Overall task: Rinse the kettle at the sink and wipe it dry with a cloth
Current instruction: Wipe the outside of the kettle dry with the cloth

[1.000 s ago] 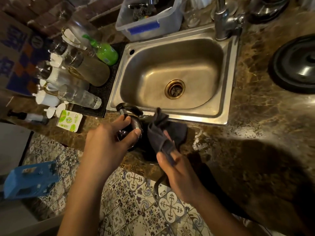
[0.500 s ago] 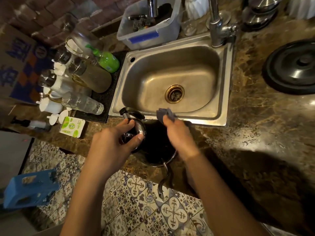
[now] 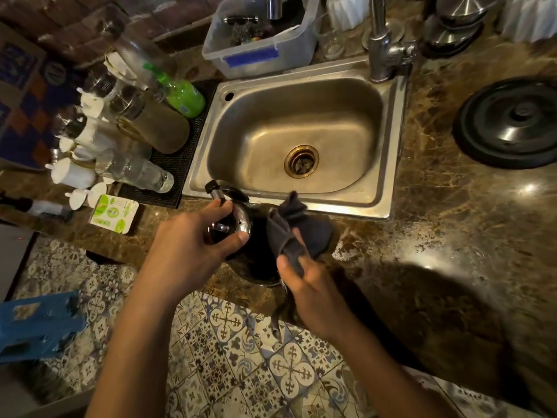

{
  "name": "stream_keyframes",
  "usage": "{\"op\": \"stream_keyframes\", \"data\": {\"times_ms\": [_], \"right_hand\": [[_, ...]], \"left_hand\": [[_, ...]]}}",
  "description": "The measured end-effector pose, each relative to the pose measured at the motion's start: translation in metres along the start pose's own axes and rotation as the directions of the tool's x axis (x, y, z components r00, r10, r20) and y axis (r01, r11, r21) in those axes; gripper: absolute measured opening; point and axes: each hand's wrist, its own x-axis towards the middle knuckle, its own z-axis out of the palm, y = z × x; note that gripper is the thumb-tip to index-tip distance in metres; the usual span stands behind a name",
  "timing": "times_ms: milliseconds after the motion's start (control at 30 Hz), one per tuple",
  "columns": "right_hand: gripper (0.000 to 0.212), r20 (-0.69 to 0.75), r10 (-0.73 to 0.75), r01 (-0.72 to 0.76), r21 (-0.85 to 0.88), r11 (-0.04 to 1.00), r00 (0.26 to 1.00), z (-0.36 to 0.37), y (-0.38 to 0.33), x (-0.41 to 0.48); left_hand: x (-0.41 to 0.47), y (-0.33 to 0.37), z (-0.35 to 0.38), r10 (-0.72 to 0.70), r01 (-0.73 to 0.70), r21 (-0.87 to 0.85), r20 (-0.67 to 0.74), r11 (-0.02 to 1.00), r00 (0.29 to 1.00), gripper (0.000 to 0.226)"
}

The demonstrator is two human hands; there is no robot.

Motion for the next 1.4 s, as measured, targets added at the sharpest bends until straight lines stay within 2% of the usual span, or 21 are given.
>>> {"op": "stream_keyframes", "data": {"times_ms": [100,200,300,433,567,667,733,800,900,967,1000,1133,1267,1400], "right_hand": [[0.027,-0.041,0.063,-0.058,0.104,0.993,0.997,0.018,0.02,-0.017],[0.021,-0.095,0.126,-0.103,0.222,0.97,0.987,0.025,0.015,-0.024],[0.013,-0.068,0.181,-0.15,0.323,0.934,0.981,0.026,0.0,-0.027],[0.015,-0.029,0.097,-0.087,0.237,0.968,0.995,0.037,-0.007,-0.028],[0.046,-0.097,-0.028,0.042,0.143,0.989,0.995,0.051,-0.019,-0.008],[0.047,-0.146,-0.045,0.054,0.063,0.997,0.988,0.045,-0.027,0.019],[0.063,-0.148,-0.009,0.012,0.017,1.0,0.989,0.03,-0.034,0.04],[0.068,-0.137,0.078,-0.08,-0.011,0.997,0.987,0.013,-0.039,0.058],[0.09,-0.166,0.153,-0.155,0.001,0.988,0.974,-0.001,-0.024,0.074],[0.093,-0.194,0.186,-0.183,0.037,0.982,0.963,-0.004,-0.004,0.077],[0.09,-0.211,0.2,-0.196,0.042,0.98,0.957,-0.003,-0.005,0.071],[0.053,-0.247,0.153,-0.144,0.054,0.988,0.957,0.006,-0.013,0.036],[0.052,-0.259,0.213,-0.183,0.133,0.974,0.942,0.033,-0.007,0.005],[0.052,-0.229,0.302,-0.226,0.307,0.924,0.925,0.053,-0.017,-0.003]], "left_hand": [[-0.001,-0.001,-0.001,-0.001,0.001,-0.008,0.005,1.0,1.0,0.064],[-0.002,-0.004,-0.002,0.002,-0.001,-0.039,0.014,0.999,1.0,0.065],[0.0,-0.006,-0.003,0.024,-0.024,-0.03,0.01,0.999,1.0,0.065],[0.001,-0.007,-0.002,0.044,-0.044,0.0,0.007,0.999,0.999,0.064],[0.003,-0.011,-0.001,0.055,-0.055,-0.006,0.012,0.998,0.998,0.063],[0.005,-0.012,-0.001,0.051,-0.051,-0.015,0.011,0.999,0.999,0.064],[0.005,-0.012,0.0,0.045,-0.045,-0.033,0.008,0.998,0.999,0.064],[0.004,-0.011,0.0,0.037,-0.036,-0.046,0.005,0.998,0.999,0.064],[0.004,-0.011,0.0,0.018,-0.018,-0.051,0.015,0.999,1.0,0.064],[0.004,-0.011,0.0,0.013,-0.011,-0.057,0.022,0.998,1.0,0.064],[0.004,-0.01,-0.001,0.011,-0.009,-0.061,0.026,0.998,1.0,0.064],[0.002,-0.008,-0.002,0.017,-0.015,-0.056,0.026,0.998,1.0,0.064],[0.002,-0.006,-0.003,0.017,-0.016,-0.041,0.035,0.999,0.999,0.063],[0.001,-0.006,-0.003,0.03,-0.029,-0.027,0.033,0.999,0.999,0.064]]}}
